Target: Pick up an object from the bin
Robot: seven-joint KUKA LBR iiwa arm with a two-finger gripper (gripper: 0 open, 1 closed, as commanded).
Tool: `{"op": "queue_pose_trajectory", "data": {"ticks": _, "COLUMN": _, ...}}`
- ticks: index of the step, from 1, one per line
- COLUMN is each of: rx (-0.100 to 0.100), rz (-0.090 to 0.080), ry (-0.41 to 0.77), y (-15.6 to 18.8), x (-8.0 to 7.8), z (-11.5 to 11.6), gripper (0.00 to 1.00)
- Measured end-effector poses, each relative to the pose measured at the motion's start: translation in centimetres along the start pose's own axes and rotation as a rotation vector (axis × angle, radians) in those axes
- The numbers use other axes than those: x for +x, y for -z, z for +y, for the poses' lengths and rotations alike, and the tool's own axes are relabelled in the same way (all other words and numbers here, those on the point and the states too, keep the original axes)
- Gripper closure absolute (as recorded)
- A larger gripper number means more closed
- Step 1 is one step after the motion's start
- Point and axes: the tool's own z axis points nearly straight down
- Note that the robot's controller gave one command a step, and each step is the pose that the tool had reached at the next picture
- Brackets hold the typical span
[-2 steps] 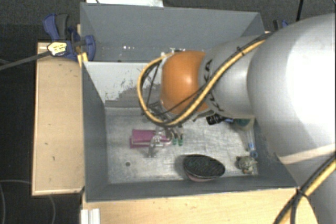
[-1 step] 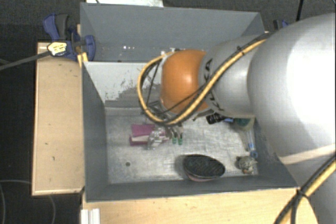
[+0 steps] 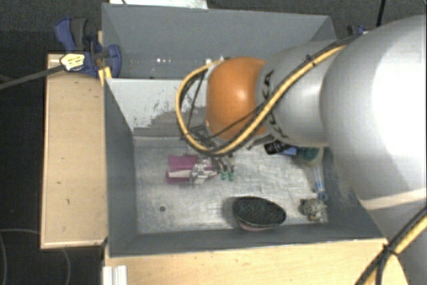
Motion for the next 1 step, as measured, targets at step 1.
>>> {"op": "queue_pose_trajectory", "data": {"ticks": 1, "rx": 0.000, "rz": 0.001, "ry": -0.003, "y": 2.18, "x": -0.11, "z": 0.02, "gripper": 1.00}}
